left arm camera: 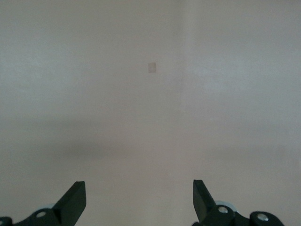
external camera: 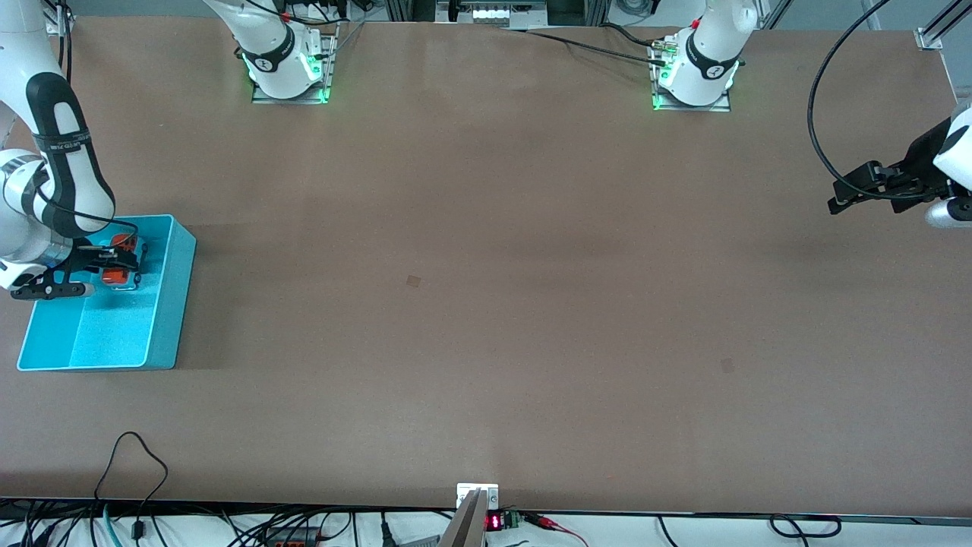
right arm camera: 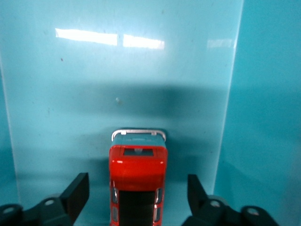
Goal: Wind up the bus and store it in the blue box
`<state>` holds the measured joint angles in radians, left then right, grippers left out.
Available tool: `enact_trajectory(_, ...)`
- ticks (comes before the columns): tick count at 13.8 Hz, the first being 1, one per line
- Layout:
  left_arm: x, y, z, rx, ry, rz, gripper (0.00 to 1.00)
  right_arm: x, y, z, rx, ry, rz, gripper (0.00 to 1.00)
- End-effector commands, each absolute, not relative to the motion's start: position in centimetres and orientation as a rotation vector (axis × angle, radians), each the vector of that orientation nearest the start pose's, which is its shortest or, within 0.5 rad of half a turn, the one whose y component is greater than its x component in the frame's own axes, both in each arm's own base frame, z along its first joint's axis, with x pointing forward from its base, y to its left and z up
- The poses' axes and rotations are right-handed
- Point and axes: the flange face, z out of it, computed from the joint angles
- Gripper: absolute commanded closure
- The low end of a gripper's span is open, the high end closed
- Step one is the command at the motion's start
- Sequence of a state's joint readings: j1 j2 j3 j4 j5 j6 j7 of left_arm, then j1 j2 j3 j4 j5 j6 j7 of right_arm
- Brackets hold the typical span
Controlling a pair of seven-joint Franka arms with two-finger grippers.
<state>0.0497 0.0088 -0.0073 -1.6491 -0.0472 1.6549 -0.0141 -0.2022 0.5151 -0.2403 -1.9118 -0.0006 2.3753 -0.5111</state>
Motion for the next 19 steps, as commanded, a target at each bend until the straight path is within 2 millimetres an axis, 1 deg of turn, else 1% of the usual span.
enact_trajectory(1, 55.7, 2.0, 59.8, -3.176, -0.082, 0.009, 0.0, 58.1, -24.6, 30.4, -3.183, -0.194, 0.104, 0.0)
enact_trajectory(2, 55.7, 2.0, 59.6, -3.176, -0.084, 0.016, 0.0, 58.9, -23.1, 33.6, -3.179, -0.233, 0.102, 0.0)
enact_trajectory(3, 55.7, 2.0, 59.8, -3.176, -0.084, 0.011, 0.0, 59.9, -21.0, 36.8, -3.176, -0.292, 0.113, 0.0)
enact_trajectory(4, 55.7, 2.0, 59.7, -3.176, -0.082, 0.014, 0.0, 60.2, -20.1, 39.1, -3.187, -0.341, 0.151, 0.0)
enact_trajectory(5, 55.7, 2.0, 59.8, -3.176, -0.082, 0.011, 0.0, 60.7, -18.8, 42.5, -3.205, -0.388, 0.167, 0.0)
enact_trajectory(7, 55.7, 1.9, 59.9, -3.176, -0.077, 0.009, 0.0, 60.4, -15.5, 48.2, -3.19, -0.313, 0.192, 0.0)
enact_trajectory(8, 55.7, 2.0, 59.8, -3.176, -0.077, 0.011, 0.0, 60.4, -13.0, 50.7, -3.181, -0.282, 0.192, 0.0)
enact_trajectory(9, 55.7, 2.0, 60.0, -3.176, -0.074, 0.004, 0.0, 60.3, -10.4, 52.9, -3.174, -0.269, 0.206, 0.0)
enact_trajectory(10, 55.7, 2.0, 60.0, -3.176, -0.072, 0.001, 0.0, 59.9, -8.6, 54.5, -3.156, -0.259, 0.258, 0.0)
enact_trajectory(11, 55.8, 1.9, 60.1, -3.176, -0.074, -0.001, 0.0, 59.6, -6.9, 55.8, -3.153, -0.235, 0.281, 0.0)
enact_trajectory(12, 55.8, 1.9, 60.2, -3.177, -0.089, -0.006, 0.0, 59.0, -5.7, 57.4, -3.161, -0.206, 0.267, 0.0)
enact_trajectory(13, 55.8, 1.9, 60.2, -3.18, -0.092, -0.006, 0.0, 58.5, -4.6, 57.7, -3.152, -0.232, 0.304, 0.0)
enact_trajectory(14, 55.8, 1.9, 60.1, -3.179, -0.092, -0.003, 0.0, 57.8, -4.1, 57.8, -3.138, -0.253, 0.365, 0.0)
enact_trajectory(15, 55.9, 1.9, 60.2, -3.18, -0.094, -0.015, 0.0, 56.8, -3.2, 59.4, -3.142, -0.264, 0.339, 0.0)
enact_trajectory(17, 55.9, 1.9, 60.2, -3.198, -0.107, -0.023, 0.0, 56.2, -2.6, 59.1, -3.108, -0.262, 0.338, 0.0)
enact_trajectory(19, 55.9, 2.0, 60.3, -3.198, -0.109, -0.026, 0.0, 55.4, -1.7, 59.2, -3.109, -0.286, 0.334, 0.0)
